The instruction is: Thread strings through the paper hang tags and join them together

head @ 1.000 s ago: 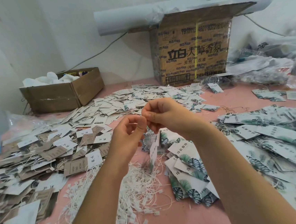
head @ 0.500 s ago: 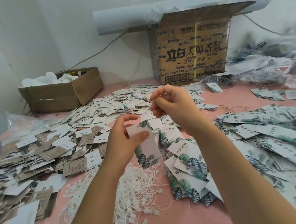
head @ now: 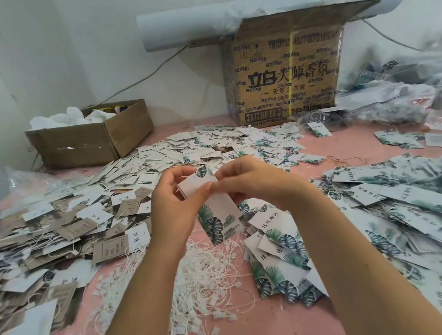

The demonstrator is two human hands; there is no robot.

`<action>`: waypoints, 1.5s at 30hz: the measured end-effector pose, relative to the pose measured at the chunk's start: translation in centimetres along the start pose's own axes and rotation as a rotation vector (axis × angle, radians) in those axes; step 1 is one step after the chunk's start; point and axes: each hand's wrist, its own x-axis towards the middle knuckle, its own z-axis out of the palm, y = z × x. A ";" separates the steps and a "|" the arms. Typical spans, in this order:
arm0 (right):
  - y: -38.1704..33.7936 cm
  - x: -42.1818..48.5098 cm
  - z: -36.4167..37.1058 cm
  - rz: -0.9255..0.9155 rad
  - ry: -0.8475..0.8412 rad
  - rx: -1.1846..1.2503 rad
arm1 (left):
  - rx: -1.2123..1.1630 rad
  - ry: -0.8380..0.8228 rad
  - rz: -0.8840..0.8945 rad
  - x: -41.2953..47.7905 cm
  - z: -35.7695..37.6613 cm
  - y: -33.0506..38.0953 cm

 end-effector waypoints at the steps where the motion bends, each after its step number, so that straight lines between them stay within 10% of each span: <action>1: 0.1 0.0 0.0 0.005 0.003 -0.043 | 0.004 -0.013 -0.005 -0.1 0.0 0.0; 20: 1.8 -0.9 -2.6 0.591 -0.094 -0.851 | 0.763 -1.117 -0.265 -1.6 0.3 -0.9; 45: 1.9 -0.7 -3.0 0.532 -0.156 -0.956 | 0.902 -1.095 -0.193 -1.9 0.7 -1.7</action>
